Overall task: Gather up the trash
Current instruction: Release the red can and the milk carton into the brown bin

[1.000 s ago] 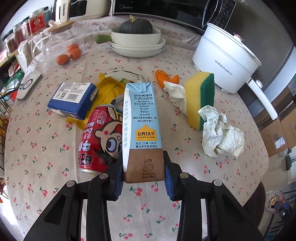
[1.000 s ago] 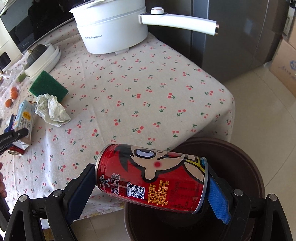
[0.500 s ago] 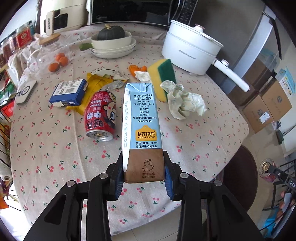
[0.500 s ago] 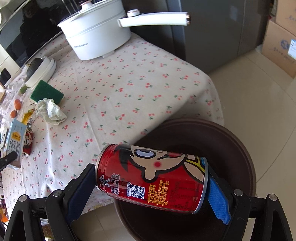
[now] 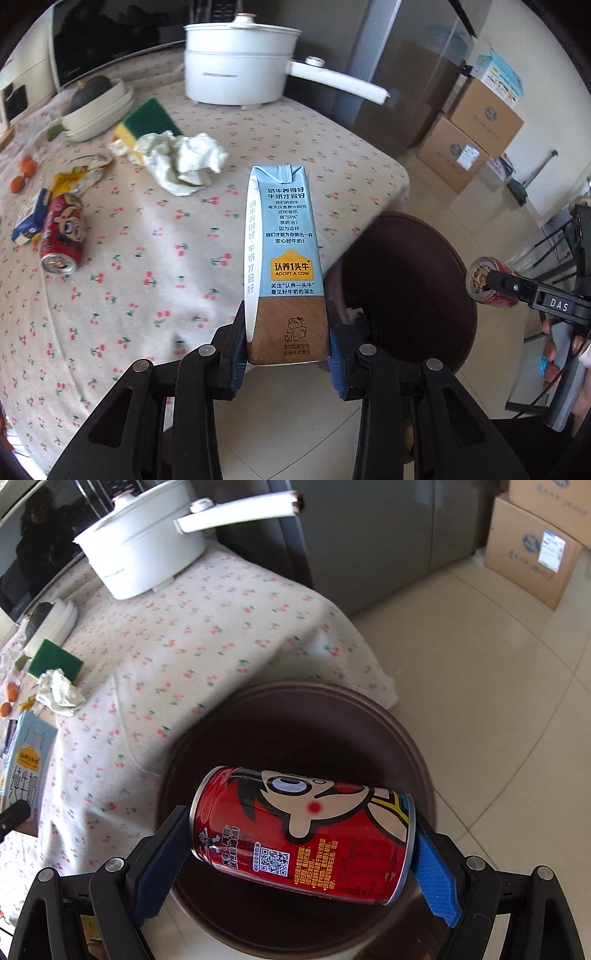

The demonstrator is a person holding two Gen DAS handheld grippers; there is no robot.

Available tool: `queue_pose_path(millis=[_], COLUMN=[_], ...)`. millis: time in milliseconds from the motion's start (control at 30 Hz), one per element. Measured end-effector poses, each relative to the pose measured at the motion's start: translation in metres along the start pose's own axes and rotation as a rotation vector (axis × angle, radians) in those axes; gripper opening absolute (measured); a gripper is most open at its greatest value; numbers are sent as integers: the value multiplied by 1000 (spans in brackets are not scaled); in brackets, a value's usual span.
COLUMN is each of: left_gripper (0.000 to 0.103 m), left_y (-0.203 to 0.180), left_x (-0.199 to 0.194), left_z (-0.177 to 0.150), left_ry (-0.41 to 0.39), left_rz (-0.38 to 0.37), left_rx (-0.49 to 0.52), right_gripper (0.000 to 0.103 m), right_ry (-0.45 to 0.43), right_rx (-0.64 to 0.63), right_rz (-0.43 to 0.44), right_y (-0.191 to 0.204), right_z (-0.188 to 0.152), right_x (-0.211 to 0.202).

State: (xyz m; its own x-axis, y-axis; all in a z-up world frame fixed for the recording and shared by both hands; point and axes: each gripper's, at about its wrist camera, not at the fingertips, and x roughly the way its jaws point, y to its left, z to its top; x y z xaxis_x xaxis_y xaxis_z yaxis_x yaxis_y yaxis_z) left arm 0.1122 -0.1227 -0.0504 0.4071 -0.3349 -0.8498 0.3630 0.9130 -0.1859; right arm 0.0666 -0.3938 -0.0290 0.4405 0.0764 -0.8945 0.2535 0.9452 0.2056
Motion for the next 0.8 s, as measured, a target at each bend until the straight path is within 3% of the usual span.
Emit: queue_pose_path(millis=[267,367,433,467,533,800], left_gripper=[39,40,48,59,71,79], left_y=[-75,-88,-97,-99,-100,-65], left_x=[39,47,53,55,54,42], left_z=[-9,-10,-9,-9,-9,-3], left_ry=[63,44,54,53,39,53], left_rz=[-94,-145,-164,-144,-117,-13], left_rx=[127,158,196,204,209,152], right_gripper=[91,91,91,91,91,91], right_ry=[16,18,22,25,31,42], right_rx=[38,51,60,64,71,63], right_rz=[-9,-22,-32,-37,-46,-53], right_y=[-27,-35,-41,-44,-49,-49], right_z=[-13,-15,-15,-16,-16,-14], right_x=[-2,-2,-1,0,2,6])
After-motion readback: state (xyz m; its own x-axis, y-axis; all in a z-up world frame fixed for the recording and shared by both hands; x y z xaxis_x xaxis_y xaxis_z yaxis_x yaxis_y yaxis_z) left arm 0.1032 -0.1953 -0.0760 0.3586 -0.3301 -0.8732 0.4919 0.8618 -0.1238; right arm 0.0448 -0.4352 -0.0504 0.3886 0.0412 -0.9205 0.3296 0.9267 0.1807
